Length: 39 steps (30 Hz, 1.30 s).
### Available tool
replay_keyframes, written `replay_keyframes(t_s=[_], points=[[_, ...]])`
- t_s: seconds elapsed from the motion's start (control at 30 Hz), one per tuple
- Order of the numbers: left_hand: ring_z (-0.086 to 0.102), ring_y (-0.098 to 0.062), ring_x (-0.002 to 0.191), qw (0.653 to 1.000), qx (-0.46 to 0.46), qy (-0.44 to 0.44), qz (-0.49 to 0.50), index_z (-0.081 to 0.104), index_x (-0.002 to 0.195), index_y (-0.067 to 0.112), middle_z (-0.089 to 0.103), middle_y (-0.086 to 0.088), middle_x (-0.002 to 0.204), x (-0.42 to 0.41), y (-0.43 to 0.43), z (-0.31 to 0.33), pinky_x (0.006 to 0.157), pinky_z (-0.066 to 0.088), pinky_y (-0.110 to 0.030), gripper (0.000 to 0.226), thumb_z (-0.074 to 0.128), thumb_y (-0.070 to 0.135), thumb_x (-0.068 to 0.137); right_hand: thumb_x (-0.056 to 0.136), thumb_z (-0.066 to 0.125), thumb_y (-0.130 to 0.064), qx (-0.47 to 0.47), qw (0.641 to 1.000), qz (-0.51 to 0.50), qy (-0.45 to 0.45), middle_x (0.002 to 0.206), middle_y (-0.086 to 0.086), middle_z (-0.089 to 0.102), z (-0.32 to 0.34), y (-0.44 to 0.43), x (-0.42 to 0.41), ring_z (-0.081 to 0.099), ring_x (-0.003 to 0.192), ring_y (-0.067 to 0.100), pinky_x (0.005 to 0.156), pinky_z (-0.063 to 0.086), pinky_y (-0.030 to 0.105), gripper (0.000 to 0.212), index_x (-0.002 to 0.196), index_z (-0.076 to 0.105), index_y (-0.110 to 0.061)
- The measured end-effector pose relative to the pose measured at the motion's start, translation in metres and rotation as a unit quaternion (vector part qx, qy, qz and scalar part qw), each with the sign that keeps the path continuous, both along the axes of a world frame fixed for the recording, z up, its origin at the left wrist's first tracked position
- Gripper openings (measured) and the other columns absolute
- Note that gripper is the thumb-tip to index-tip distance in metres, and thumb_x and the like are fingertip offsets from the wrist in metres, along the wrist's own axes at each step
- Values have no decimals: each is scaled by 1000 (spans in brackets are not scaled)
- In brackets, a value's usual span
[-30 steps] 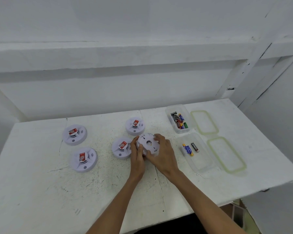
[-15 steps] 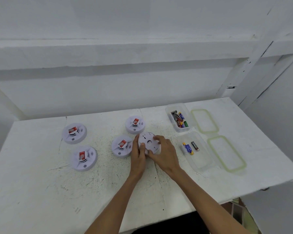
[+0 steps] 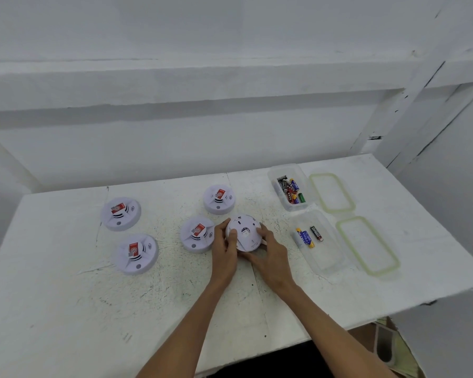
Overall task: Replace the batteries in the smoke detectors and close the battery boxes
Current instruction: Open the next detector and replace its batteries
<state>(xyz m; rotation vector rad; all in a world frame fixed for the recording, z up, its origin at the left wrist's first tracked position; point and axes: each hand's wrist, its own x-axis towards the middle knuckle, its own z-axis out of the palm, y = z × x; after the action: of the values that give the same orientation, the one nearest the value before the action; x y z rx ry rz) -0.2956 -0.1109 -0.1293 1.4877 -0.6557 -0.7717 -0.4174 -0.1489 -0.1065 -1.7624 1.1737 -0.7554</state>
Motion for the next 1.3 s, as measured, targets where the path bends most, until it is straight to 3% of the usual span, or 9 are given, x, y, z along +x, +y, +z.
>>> replay_keyframes(t_s=[0.3,0.47,0.63,0.73,0.87,0.97,1.1,1.2,1.3], points=[[59,-12,124,1000,3,24,8,52,135,24,61,4,131,1,-2,-1,95,51,-19,26,49,23,109,73,82,-47,6,999,-6,-37,123,-33,52,-10,-1,-2,60,105,-10,87,50,10,85,143,48,-14],[60,-11,125,999,2,34,13,53,134,30,62,9,131,0,0,5,100,55,-27,26,52,25,108,77,81,-47,-7,1000,1,-12,138,-33,41,-19,2,-3,58,120,3,95,50,14,81,144,44,-20],[57,-17,135,996,-29,89,-3,55,146,25,62,4,145,0,3,0,110,51,-52,48,47,46,104,90,71,-31,-77,996,46,28,154,-14,39,-25,-4,-11,46,135,5,106,46,26,70,150,35,-31],[62,-24,130,992,-53,114,-16,54,148,18,62,-5,145,-4,7,10,102,56,-47,64,48,53,94,94,66,-18,-105,994,31,6,159,-6,34,-28,-5,-14,39,141,6,110,43,27,59,148,43,-27],[70,-27,101,995,-63,78,-10,68,127,28,66,-14,135,-3,6,10,78,58,-34,45,47,49,92,98,62,-26,-77,997,16,-11,142,-6,55,-26,-3,-14,53,126,0,98,48,17,50,145,47,-23],[69,-25,96,998,-59,13,-18,65,132,23,69,-9,126,-3,5,5,74,58,-34,40,45,23,96,98,55,-45,-54,998,-5,8,121,-9,65,-25,-2,-14,61,106,1,86,52,20,41,134,53,-26],[66,-18,105,993,-42,-89,-57,58,140,26,64,-2,127,-6,4,2,89,57,-32,57,52,7,86,95,39,-66,-51,997,-54,7,99,-9,64,-23,-1,-13,61,86,5,70,48,20,44,111,54,-28],[55,-12,135,990,-20,-111,-85,51,146,26,58,11,145,-4,4,-6,111,48,-34,61,56,5,90,101,40,-55,-31,997,-75,-19,89,-9,67,-18,-1,-12,62,73,5,59,45,15,31,106,52,-26],[57,-5,133,991,-15,-63,-116,49,146,27,59,7,146,-4,4,-1,109,50,-26,51,58,3,102,103,41,-40,-6,995,-95,-34,91,-10,68,-13,-2,-11,64,77,2,59,50,18,23,110,52,-21]])
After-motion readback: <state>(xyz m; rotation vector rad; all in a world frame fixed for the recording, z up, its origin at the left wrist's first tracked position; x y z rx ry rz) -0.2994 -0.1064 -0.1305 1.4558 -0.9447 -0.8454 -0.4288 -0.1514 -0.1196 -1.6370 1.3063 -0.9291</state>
